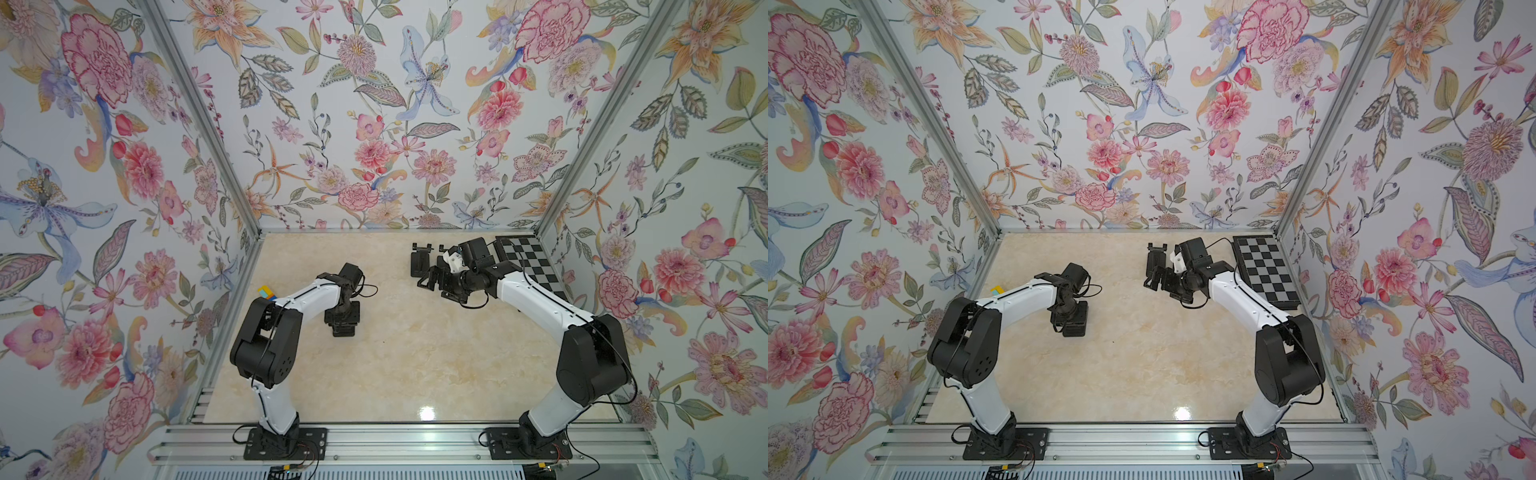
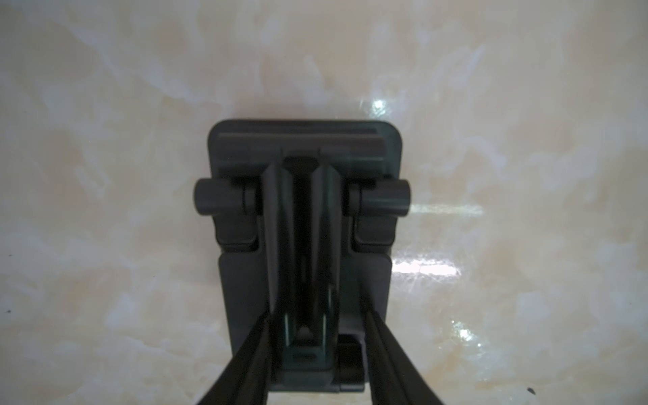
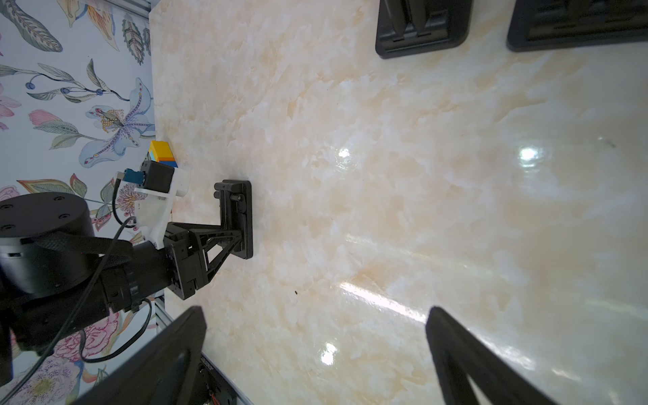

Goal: Open the phone stand
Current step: Pick up the phone stand at the center of the board.

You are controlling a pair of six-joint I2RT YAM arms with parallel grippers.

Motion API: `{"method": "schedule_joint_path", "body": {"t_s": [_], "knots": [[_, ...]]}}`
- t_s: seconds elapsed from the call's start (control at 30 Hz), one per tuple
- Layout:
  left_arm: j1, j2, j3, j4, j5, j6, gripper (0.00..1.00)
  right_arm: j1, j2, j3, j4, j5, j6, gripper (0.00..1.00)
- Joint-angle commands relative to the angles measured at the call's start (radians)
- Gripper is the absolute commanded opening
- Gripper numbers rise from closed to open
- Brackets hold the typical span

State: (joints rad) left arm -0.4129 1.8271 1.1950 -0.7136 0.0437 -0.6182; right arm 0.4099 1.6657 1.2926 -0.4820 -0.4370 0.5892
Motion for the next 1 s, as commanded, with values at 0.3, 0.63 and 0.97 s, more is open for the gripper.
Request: {"method": "schedule_joint_path", "body": {"t_s": [0.3,0.63,0.97], "knots": [[-0.004,0.042,-0.021,-0.011,-0.036,-0.006,0.21,-0.012,-0.026,-0.027,-0.012,-0.005,-0.032,1.00],[0.000,0.048,-0.002,-0.004,0.003,0.016,0.00,-0.009,-0.056,-0.075,0.028,-0.018,-0.034,1.00],[0.009,0.022,0.128,0.006,0.147,0.044,0.00,-0.006,-0.038,-0.072,0.085,-0.086,-0.041,1.00]]}}
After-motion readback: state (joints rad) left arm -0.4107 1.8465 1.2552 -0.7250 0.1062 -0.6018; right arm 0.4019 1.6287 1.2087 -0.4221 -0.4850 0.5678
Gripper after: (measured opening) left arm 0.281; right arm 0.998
